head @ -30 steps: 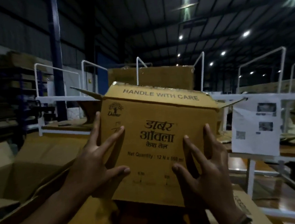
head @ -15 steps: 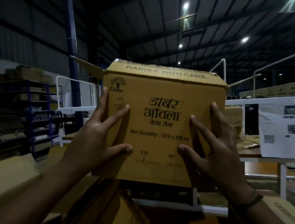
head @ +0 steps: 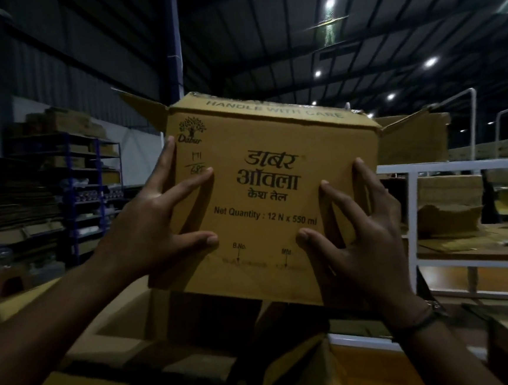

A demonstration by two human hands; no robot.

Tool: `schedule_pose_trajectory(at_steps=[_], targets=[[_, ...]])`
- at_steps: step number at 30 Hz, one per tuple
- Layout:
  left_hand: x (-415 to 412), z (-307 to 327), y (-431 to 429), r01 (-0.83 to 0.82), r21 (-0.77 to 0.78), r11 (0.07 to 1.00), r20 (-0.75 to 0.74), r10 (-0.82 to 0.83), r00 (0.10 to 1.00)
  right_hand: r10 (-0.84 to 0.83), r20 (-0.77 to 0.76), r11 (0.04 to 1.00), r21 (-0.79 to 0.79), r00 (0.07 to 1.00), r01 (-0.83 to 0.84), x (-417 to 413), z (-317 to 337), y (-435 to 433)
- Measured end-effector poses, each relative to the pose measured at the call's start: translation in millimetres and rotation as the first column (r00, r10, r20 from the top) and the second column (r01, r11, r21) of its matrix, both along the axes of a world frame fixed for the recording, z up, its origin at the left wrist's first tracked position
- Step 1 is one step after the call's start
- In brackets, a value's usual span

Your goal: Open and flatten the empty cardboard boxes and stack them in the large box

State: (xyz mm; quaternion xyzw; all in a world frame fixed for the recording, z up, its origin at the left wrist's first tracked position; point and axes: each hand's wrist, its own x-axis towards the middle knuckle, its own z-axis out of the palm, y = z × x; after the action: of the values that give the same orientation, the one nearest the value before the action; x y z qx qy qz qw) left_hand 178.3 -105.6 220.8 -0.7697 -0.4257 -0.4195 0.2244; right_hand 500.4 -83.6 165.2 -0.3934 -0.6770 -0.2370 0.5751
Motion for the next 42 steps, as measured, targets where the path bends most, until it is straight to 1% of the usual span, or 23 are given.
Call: schedule_pose_trajectory(at_steps=[5,13,17,20,23,27,29,30,32,34,38,40,42], targets=[[-61.5,-10.0,13.7,-0.036,-0.059,0.998,0.007,0.036,0.999,-0.001,0.031,0.997,-0.076,1.0,0.003,-58.7,-2.1,13.8],[-121.4,-39.2,51.0,-0.044,-0.247,0.968,0.077,0.065,0.995,-0.1,0.133,0.965,-0.23,0.986,0.128,-134.3,-11.0,37.9],[-146.6,-57.4,72.7,-0.041,-0.262,0.964,0.099,0.069,0.993,-0.069,0.219,0.929,-0.342,0.973,0.143,-156.6,-11.9,46.2],[-159.4,-69.0,86.8,-0.048,-0.251,0.967,0.093,0.074,0.993,-0.053,0.32,0.906,-0.383,0.946,0.18,-164.7,-16.5,52.4],[-169.6,-86.1,100.8,-0.062,-0.217,0.974,0.075,0.08,0.994,-0.042,0.463,0.877,-0.407,0.885,0.254,-163.1,-26.9,57.7],[-174.0,-132.1,116.0,-0.067,-0.188,0.98,0.121,0.091,0.989,0.014,0.694,0.771,-0.466,0.72,0.434,-155.9,-49.4,58.6],[-173.3,-155.6,124.5,-0.044,-0.173,0.984,0.158,0.072,0.985,0.065,0.761,0.722,-0.483,0.646,0.496,-154.5,-60.9,59.5],[-172.0,-163.5,127.1,-0.059,-0.192,0.98,0.148,0.088,0.985,0.085,0.779,0.707,-0.486,0.621,0.513,-154.1,-64.9,60.4],[-165.9,-174.5,128.4,-0.119,-0.251,0.961,0.044,0.134,0.99,0.116,0.801,0.695,-0.487,0.587,0.528,-156.0,-68.0,60.8],[-158.6,-179.3,126.0,-0.18,-0.268,0.946,-0.076,0.165,0.983,0.139,0.823,0.689,-0.48,0.551,0.543,-160.9,-64.3,58.3],[-157.7,-174.5,120.8,-0.267,-0.287,0.92,-0.217,0.208,0.954,0.163,0.896,0.698,-0.401,0.414,0.593,-174.5,-57.8,55.8],[-158.7,-172.4,120.9,-0.297,-0.215,0.93,-0.348,0.211,0.913,0.213,0.901,0.684,-0.413,0.377,0.601,-181.9,-57.8,55.6],[-154.9,-175.2,126.3,-0.311,-0.11,0.944,-0.49,0.221,0.843,0.266,0.904,0.67,-0.424,0.336,0.61,-188.5,-59.4,57.8]])
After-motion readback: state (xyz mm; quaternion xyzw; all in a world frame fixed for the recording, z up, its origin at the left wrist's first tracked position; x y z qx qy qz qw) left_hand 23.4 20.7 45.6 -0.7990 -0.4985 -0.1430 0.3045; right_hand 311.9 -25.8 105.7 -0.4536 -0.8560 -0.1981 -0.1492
